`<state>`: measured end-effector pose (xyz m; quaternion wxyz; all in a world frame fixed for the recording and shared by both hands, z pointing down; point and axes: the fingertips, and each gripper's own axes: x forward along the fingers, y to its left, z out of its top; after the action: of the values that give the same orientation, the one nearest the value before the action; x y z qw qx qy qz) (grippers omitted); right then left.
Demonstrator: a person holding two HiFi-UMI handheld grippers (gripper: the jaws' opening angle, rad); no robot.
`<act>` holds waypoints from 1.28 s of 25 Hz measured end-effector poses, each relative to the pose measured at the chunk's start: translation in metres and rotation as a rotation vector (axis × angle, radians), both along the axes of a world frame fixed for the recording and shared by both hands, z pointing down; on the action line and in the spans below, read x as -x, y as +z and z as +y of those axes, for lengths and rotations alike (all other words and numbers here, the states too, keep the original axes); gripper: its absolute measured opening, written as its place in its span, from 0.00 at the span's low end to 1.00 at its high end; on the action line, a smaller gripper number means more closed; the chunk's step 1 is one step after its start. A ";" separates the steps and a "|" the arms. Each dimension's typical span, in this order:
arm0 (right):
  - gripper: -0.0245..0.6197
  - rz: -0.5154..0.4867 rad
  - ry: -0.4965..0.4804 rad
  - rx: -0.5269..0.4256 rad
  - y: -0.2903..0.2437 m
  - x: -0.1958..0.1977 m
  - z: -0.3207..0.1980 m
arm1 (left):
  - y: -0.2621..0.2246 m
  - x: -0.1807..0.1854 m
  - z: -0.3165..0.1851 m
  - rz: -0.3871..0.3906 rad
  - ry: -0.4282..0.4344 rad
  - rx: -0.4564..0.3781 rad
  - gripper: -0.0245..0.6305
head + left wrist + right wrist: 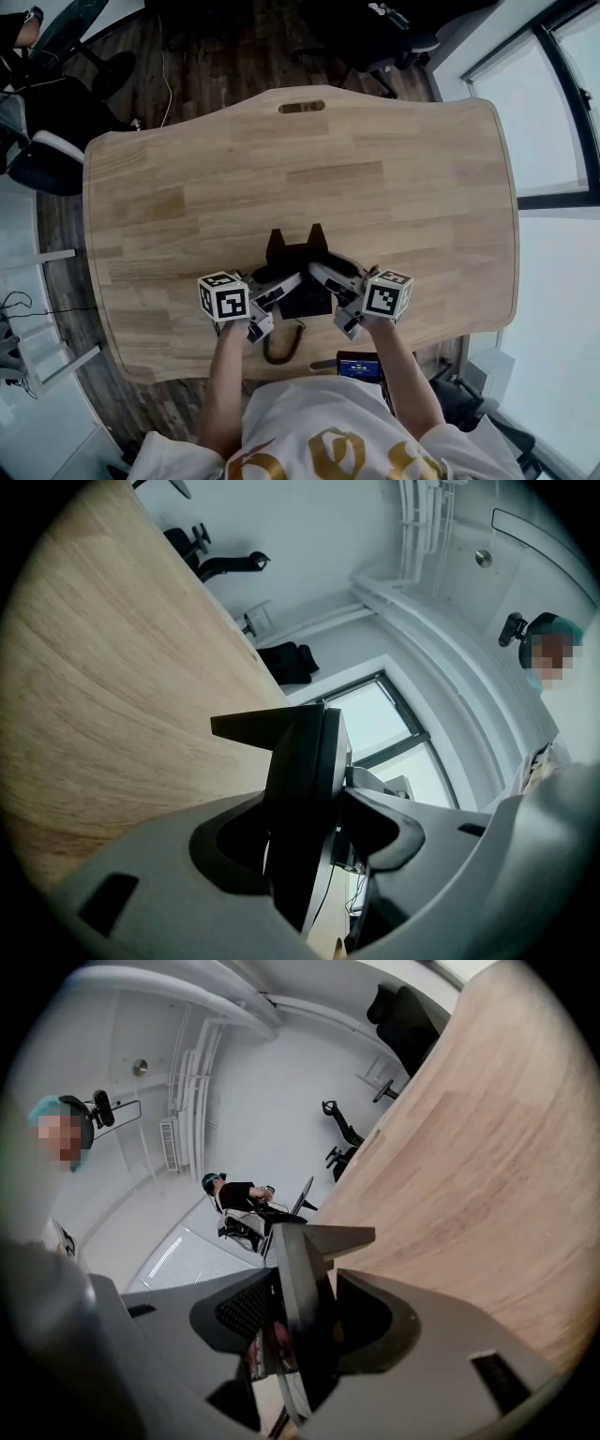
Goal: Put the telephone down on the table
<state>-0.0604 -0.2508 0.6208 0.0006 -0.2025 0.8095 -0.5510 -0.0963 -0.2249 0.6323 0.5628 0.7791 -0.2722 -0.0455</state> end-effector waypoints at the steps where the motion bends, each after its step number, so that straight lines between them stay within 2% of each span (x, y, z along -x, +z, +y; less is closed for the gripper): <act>1: 0.36 -0.001 0.000 0.001 0.000 0.000 -0.001 | 0.000 0.000 -0.001 -0.001 -0.001 0.002 0.37; 32: 0.36 0.002 0.021 0.052 0.020 -0.001 -0.013 | 0.017 0.000 -0.011 -0.018 -0.011 0.078 0.37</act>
<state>-0.0591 -0.2638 0.6405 0.0005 -0.2116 0.7927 -0.5717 -0.0966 -0.2363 0.6490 0.5902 0.7554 -0.2830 -0.0310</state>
